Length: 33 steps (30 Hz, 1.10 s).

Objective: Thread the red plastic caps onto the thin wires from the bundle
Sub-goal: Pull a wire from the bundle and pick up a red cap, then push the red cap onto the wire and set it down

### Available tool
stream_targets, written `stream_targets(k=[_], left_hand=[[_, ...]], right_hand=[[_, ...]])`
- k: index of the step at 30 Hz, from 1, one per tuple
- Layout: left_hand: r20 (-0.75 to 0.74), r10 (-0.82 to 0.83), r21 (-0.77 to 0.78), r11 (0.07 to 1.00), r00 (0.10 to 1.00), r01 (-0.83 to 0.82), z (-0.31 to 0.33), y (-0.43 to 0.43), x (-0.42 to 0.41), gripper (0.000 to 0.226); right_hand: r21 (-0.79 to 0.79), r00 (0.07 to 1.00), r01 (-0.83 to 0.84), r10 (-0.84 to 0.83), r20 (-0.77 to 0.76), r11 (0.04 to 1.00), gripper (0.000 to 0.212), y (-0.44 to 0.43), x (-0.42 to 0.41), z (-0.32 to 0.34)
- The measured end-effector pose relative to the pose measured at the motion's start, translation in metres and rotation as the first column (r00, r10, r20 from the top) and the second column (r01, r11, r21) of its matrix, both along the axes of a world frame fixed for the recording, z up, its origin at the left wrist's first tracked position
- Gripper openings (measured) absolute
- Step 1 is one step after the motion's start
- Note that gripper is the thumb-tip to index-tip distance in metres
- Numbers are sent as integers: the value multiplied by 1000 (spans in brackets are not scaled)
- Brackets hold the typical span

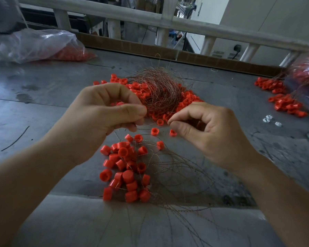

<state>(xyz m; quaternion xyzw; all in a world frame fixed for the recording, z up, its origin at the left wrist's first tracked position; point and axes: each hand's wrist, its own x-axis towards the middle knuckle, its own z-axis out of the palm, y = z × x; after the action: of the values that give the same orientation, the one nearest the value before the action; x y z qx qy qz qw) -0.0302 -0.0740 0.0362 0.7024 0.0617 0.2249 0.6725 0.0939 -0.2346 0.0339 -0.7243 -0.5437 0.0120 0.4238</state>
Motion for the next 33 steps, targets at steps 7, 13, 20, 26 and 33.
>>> stream_targets(k=[7, 13, 20, 26, 33], left_hand=[[-170, 243, 573, 813, 955, -105, -13, 9, 5, 17], [-260, 220, 674, 739, 940, 13, -17, 10, 6, 23], [-136, 499, 720, 643, 856, -261, -24, 31, 13, 6], [-105, 634, 816, 496, 766, -299, -39, 55, 27, 20], [-130, 622, 864, 453, 772, -220, -48, 52, 40, 27]], right_hand=[[-222, 1000, -27, 29, 4, 975, 1, 3, 0, -5], [-321, 993, -21, 57, 104, 947, 6, 8, -2, -12], [-344, 993, -31, 67, 95, 938, 19, 6, -2, -12], [-318, 997, -73, 74, -9, 945, 50, 5, -2, -9], [-351, 994, -105, 94, -48, 931, 12, 3, 5, -3]])
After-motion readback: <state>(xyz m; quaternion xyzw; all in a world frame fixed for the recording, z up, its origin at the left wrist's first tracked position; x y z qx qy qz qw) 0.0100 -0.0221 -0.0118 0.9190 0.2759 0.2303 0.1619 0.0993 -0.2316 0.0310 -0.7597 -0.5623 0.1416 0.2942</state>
